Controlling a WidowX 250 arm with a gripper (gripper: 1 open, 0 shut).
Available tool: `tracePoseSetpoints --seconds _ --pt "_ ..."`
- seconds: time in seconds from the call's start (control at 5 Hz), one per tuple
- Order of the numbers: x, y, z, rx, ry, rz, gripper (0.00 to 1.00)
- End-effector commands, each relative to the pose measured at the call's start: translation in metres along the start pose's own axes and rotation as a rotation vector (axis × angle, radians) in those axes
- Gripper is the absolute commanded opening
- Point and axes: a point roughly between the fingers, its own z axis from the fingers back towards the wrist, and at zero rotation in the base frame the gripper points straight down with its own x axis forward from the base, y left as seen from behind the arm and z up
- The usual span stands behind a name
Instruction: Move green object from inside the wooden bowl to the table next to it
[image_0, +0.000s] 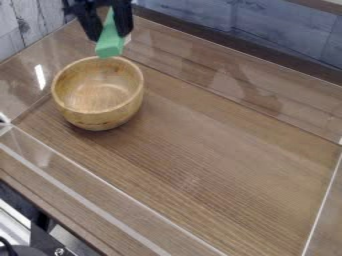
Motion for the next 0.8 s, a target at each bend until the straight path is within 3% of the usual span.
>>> tracePoseSetpoints --seconds 0.0,0.4,0.6 --pt "-0.006 -0.016 0.029 -0.003 -0.075 -0.063 0.0" --pt "-0.017 -0.015 0.053 -0.043 -0.078 -0.115 0.0" --pt "-0.026 -0.017 0.059 -0.05 -0.065 -0.151 0.0"
